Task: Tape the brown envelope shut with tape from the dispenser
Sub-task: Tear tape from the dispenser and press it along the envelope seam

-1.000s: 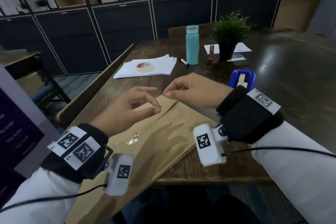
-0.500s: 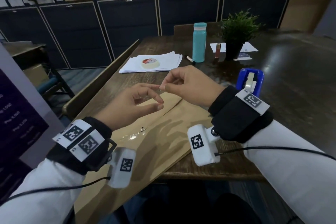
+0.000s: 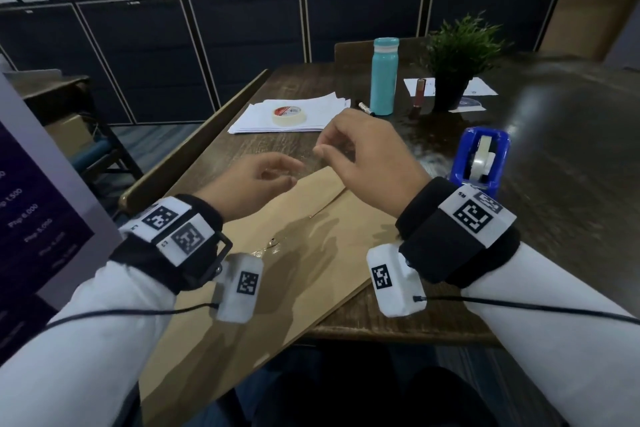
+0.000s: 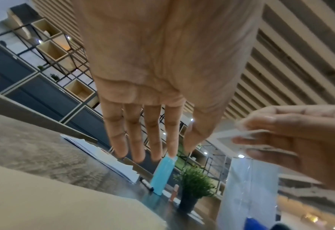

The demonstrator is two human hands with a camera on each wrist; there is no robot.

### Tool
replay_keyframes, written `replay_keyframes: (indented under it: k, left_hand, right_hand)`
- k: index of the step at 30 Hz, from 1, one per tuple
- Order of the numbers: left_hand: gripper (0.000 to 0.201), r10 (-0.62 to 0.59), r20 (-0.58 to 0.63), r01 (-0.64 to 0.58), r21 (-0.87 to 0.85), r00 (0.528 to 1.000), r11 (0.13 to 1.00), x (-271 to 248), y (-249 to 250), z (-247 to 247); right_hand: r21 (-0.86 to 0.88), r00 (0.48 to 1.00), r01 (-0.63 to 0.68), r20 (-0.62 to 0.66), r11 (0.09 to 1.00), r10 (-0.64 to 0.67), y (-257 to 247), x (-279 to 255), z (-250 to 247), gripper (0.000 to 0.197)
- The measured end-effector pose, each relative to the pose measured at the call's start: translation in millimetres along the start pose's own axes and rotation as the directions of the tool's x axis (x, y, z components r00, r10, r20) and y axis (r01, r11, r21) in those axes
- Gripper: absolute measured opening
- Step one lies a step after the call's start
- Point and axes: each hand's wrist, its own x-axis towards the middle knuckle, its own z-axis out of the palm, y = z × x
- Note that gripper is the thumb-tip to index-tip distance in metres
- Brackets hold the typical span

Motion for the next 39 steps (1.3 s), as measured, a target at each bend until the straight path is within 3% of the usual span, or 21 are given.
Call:
replay_keyframes:
  k: [5, 8, 12, 20, 24, 27, 31, 36, 39]
  left_hand:
    - [0.026, -0.191, 0.225, 0.105, 0.347, 0.955, 0.932, 17, -4, 1]
    - [0.029, -0.238, 0.247, 0.071, 0.537, 0.939, 0.840, 24, -3, 10]
    - [0.034, -0.256, 0.263, 0.025, 0.651, 0.930, 0.759, 29, 3, 22]
    - [0.038, -0.317, 0.374, -0.089, 0.756, 0.872, 0.649, 24, 1, 25]
    - [0.036, -0.299, 0.401, -0.117, 0.744, 0.866, 0.658, 21, -14, 19]
    - [0.041, -0.301, 0.408, -0.116, 0.735, 0.862, 0.668, 19, -18, 16]
    - [0.050, -0.299, 0.405, -0.087, 0.704, 0.864, 0.705, 15, -20, 12]
    - [0.054, -0.303, 0.413, -0.098, 0.713, 0.859, 0.694, 15, -29, 11]
    - [0.058, -0.303, 0.440, -0.116, 0.704, 0.845, 0.701, 16, -33, 11]
  right_hand:
    - [0.049, 0.965, -0.253, 0.081, 0.966, 0.249, 16, 3, -5, 0.015]
    - [0.110, 0.918, -0.385, 0.152, 0.916, 0.367, 31, 3, 0, 0.018]
    - [0.209, 0.846, -0.525, 0.236, 0.825, 0.478, 46, 3, 10, 0.024]
    - [0.236, 0.739, -0.665, 0.345, 0.708, 0.579, 54, 11, 28, 0.013]
    - [0.203, 0.704, -0.693, 0.400, 0.692, 0.587, 54, 15, 40, 0.013]
    - [0.104, 0.678, -0.692, 0.431, 0.714, 0.595, 49, 16, 47, 0.023]
    - [0.037, 0.622, -0.733, 0.442, 0.679, 0.647, 46, 14, 58, 0.019]
    - [0.017, 0.615, -0.731, 0.450, 0.682, 0.648, 48, 12, 68, 0.024]
    - [-0.011, 0.605, -0.735, 0.440, 0.678, 0.663, 47, 10, 70, 0.016]
